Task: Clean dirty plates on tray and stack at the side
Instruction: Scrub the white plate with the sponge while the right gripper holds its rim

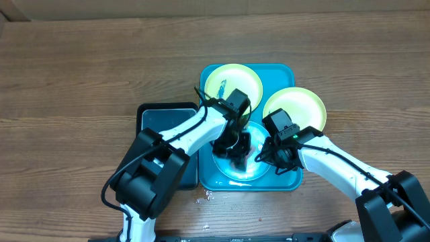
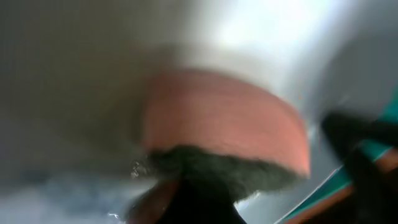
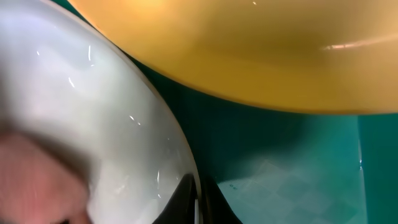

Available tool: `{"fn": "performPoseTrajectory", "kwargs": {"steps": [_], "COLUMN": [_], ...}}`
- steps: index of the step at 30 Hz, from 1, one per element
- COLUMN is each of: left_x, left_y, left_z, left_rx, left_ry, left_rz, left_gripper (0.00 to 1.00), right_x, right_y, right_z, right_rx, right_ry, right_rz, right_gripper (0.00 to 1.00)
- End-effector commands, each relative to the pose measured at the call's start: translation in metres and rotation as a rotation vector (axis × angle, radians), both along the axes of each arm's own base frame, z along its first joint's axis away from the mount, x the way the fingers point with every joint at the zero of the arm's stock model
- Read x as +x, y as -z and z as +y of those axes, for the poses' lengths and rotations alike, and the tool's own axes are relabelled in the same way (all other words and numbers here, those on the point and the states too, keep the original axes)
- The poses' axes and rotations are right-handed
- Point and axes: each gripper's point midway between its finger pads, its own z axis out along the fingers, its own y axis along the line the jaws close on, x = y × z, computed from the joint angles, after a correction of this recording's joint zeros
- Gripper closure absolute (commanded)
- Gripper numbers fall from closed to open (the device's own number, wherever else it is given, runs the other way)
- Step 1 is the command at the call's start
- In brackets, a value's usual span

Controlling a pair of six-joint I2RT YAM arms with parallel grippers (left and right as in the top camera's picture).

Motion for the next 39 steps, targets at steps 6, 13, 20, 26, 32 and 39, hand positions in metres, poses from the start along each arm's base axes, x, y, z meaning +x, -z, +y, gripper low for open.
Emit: {"fn": "performPoseTrajectory", "kwargs": {"steps": [6,13,20,26,32,39], "left_x": [0.021,0.047,0.052,0.039,0.018,0.0], "left_y": [0.02,0.012,0.01,-0.002,-0.001,0.006], "left_z": [0.105,0.117,0.059,-0.025,-0.066,-0.072], "left_rx": [0.439,0.471,0.216,-0.101,-0.224,-0.276], "left_ry": [-0.09,-0.081,-0.03,0.062,0.121,0.095], "left_rz": [-0.042,-0.126,-0.139,-0.159,-0.128,0.007], "left_gripper": [0.96,0.96,0.96,0.96,0.96,0.96], "right_x": [0.002,0.001,0.001,0.0,-0.001,-0.002], "right_y": [0.007,0.007,0.007,0.007,0.007,0.007], "right_z": [-0.011,-0.011,-0.011,-0.011,-0.012,-0.013], "right_rx": [-0.046,-0.047,-0.048,-0.051,-0.053,-0.056], "right_ry": [0.013,0.013,0.008,0.005,0.005,0.005], "right_rz": [-0.009,-0.008,-0.008,-0.003,0.001,0.007], "right_gripper": [0.96,0.96,0.96,0.96,0.96,0.96]}}
